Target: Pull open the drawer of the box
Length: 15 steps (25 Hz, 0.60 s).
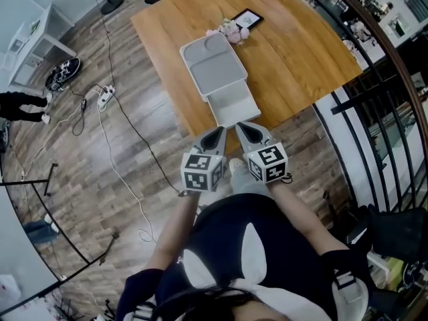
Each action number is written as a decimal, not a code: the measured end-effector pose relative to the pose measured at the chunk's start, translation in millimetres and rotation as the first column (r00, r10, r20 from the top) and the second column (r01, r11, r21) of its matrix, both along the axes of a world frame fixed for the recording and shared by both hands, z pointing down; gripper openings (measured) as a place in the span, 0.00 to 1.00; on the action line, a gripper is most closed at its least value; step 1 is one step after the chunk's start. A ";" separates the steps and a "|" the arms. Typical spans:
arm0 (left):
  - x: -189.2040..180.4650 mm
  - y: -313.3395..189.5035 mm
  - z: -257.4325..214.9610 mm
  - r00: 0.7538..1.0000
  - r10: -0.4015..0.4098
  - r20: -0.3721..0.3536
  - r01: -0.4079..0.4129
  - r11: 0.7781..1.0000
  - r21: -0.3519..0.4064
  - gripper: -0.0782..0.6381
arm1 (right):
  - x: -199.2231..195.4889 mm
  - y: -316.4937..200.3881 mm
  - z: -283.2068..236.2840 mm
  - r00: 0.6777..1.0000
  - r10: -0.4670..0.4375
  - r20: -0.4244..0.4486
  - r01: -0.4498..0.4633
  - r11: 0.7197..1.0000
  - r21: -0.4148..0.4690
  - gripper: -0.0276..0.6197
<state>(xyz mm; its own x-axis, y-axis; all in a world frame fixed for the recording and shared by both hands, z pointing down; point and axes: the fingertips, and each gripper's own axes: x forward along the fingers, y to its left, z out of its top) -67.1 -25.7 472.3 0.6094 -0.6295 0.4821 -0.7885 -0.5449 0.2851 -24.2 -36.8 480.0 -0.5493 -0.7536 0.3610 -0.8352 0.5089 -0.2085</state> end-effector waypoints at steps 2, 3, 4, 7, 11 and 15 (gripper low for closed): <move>1.3 4.2 1.5 1.000 0.005 0.002 -0.005 1.000 -0.001 0.15 | 0.7 2.9 0.4 1.000 0.000 -0.005 0.000 1.000 0.000 0.04; 1.8 6.3 2.9 1.000 0.007 0.004 -0.007 1.000 -0.002 0.15 | 1.3 4.2 0.5 1.000 0.001 -0.009 -0.001 1.000 0.000 0.04; 2.1 8.2 3.9 1.000 0.009 0.006 -0.009 1.000 -0.003 0.15 | 1.7 5.5 0.6 1.000 0.002 -0.011 -0.002 1.000 -0.001 0.04; 0.8 12.8 5.5 1.000 0.013 0.012 -0.013 1.000 -0.005 0.15 | 0.7 9.2 0.5 1.000 0.002 -0.011 -0.002 1.000 -0.001 0.04; -0.4 16.9 2.0 1.000 0.010 0.010 -0.011 1.000 0.003 0.15 | -0.3 15.4 0.2 1.000 0.001 -0.009 -0.001 1.000 -0.007 0.04; 1.2 21.7 -2.3 1.000 0.009 0.017 -0.009 1.000 0.002 0.15 | 1.6 20.9 -0.1 1.000 0.000 -0.011 0.000 1.000 -0.009 0.04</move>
<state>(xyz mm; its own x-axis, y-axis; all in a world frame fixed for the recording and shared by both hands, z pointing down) -65.8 -4.0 470.0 0.6069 -0.6249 0.4911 -0.7881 -0.5530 0.2703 -22.6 -15.9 479.9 -0.5454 -0.7502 0.3738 -0.8374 0.5071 -0.2040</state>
